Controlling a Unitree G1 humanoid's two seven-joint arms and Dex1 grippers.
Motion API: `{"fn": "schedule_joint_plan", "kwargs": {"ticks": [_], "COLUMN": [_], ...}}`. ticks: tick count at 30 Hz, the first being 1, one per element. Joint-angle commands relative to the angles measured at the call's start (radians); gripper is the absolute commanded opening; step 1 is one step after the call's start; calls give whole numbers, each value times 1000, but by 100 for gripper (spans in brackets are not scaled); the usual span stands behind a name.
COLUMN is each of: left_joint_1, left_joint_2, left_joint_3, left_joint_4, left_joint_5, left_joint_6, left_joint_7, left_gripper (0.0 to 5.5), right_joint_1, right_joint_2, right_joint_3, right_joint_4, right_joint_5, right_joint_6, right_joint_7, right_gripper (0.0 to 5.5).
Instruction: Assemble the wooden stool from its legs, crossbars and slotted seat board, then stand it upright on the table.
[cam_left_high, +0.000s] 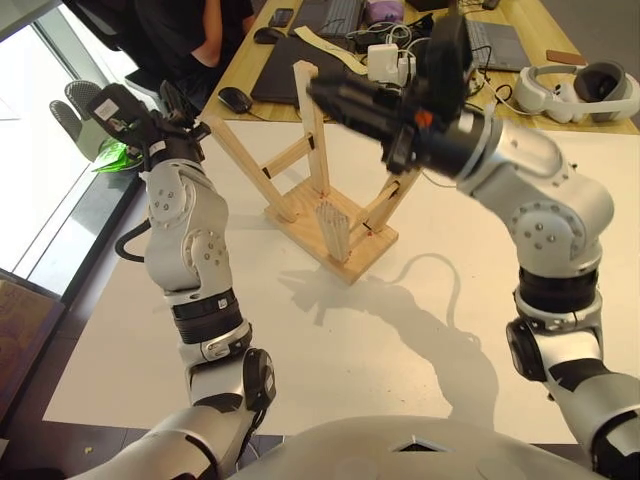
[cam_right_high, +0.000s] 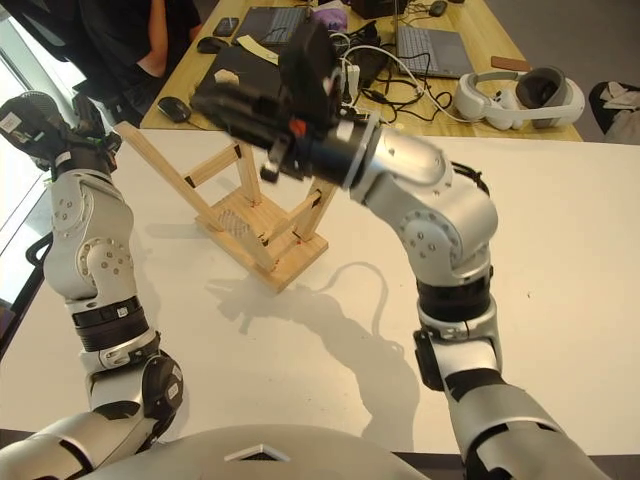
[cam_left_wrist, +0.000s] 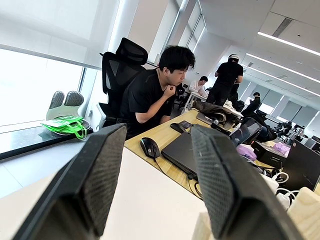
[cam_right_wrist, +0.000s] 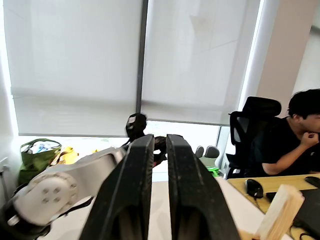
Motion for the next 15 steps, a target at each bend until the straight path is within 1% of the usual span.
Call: {"fn": "schedule_joint_plan", "kwargs": {"ticks": [1,4,7,9,11,15], "left_joint_1": [92,224,306,309,288,188], "left_joint_2": [0,-64,-114,-117,-101,-57], "left_joint_3": [-12,-68,-115,-117,-95,-40], "left_joint_4": [19,-19,-47,-40,-22,77], "left_joint_5": [41,72,97,104,106,95], "left_joint_6": [34,34,29,28,25,-13], "left_joint_7": [-8,-10,-10,-18,-23,-39], "left_gripper": [235,235,235,235,235,235], "right_joint_1": [-38,-87,-121,-143,-177,-249], "right_joint_2": [72,149,214,240,255,266], "right_joint_3": [85,95,113,111,105,106], "right_joint_4": [156,239,293,300,317,369], "right_joint_5": [-88,-126,-155,-156,-149,-153], "right_joint_6": [-86,-152,-193,-189,-180,-165], "right_joint_7": [32,30,30,33,47,89], "right_gripper": [47,47,47,47,47,47]}}
